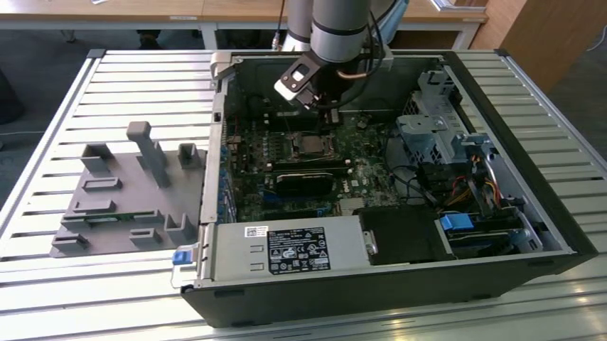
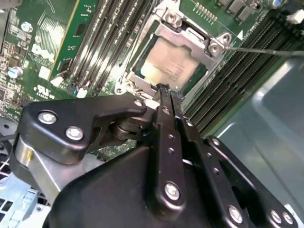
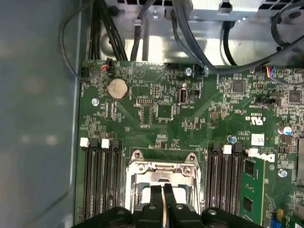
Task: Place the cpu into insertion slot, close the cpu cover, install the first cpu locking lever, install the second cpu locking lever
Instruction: 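Close the cpu cover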
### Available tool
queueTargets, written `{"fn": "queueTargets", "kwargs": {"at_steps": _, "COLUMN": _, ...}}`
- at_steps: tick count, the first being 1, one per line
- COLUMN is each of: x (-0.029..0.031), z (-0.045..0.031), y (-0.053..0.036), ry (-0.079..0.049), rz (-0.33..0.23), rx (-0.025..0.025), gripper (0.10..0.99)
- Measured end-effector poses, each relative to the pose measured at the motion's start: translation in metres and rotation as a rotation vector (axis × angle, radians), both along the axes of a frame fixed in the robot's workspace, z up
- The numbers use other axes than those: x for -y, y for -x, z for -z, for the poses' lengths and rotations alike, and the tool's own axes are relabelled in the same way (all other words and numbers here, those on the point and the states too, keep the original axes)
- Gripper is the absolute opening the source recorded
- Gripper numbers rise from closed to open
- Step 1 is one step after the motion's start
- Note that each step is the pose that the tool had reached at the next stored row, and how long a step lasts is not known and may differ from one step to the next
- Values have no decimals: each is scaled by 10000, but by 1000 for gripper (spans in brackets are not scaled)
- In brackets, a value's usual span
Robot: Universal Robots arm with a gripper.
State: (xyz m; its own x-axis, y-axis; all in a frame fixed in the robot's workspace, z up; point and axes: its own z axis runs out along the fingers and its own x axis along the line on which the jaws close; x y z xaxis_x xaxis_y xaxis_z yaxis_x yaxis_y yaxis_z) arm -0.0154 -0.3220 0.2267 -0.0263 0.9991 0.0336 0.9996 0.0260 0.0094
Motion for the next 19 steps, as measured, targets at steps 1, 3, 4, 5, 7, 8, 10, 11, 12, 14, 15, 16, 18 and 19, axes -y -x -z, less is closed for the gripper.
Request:
{"fn": "queueTargets", "kwargs": {"at_steps": 1, "x": 1, "z": 4, "y": 16, "ry": 0, "rz": -6, "rx": 0, "gripper": 153}}
{"fn": "queueTargets", "kwargs": {"at_steps": 3, "x": 1, "z": 10, "y": 63, "ry": 1, "rz": -13, "rx": 0, "gripper": 153}}
{"fn": "queueTargets", "kwargs": {"at_steps": 4, "x": 1, "z": 13, "y": 86, "ry": 0, "rz": -16, "rx": 0, "gripper": 153}}
{"fn": "queueTargets", "kwargs": {"at_steps": 5, "x": 1, "z": 16, "y": 108, "ry": 0, "rz": -19, "rx": 0, "gripper": 153}}
{"fn": "queueTargets", "kwargs": {"at_steps": 7, "x": 0, "z": 25, "y": 143, "ry": -2, "rz": -23, "rx": 1, "gripper": 153}}
{"fn": "queueTargets", "kwargs": {"at_steps": 8, "x": 0, "z": 34, "y": 150, "ry": -2, "rz": -25, "rx": 2, "gripper": 153}}
{"fn": "queueTargets", "kwargs": {"at_steps": 10, "x": 1, "z": 58, "y": 157, "ry": -1, "rz": -27, "rx": -1, "gripper": 153}}
{"fn": "queueTargets", "kwargs": {"at_steps": 11, "x": 1, "z": 71, "y": 160, "ry": 0, "rz": -28, "rx": -3, "gripper": 153}}
{"fn": "queueTargets", "kwargs": {"at_steps": 12, "x": 1, "z": 82, "y": 163, "ry": 0, "rz": -28, "rx": -3, "gripper": 153}}
{"fn": "queueTargets", "kwargs": {"at_steps": 14, "x": 1, "z": 93, "y": 173, "ry": 0, "rz": -28, "rx": -4, "gripper": 153}}
{"fn": "queueTargets", "kwargs": {"at_steps": 15, "x": 2, "z": 96, "y": 181, "ry": 0, "rz": -28, "rx": -4, "gripper": 153}}
{"fn": "queueTargets", "kwargs": {"at_steps": 16, "x": 2, "z": 98, "y": 193, "ry": 1, "rz": -29, "rx": -4, "gripper": 153}}
{"fn": "queueTargets", "kwargs": {"at_steps": 18, "x": 1, "z": 103, "y": 225, "ry": -1, "rz": -29, "rx": -3, "gripper": 153}}
{"fn": "queueTargets", "kwargs": {"at_steps": 19, "x": 1, "z": 106, "y": 242, "ry": -1, "rz": -29, "rx": -3, "gripper": 153}}
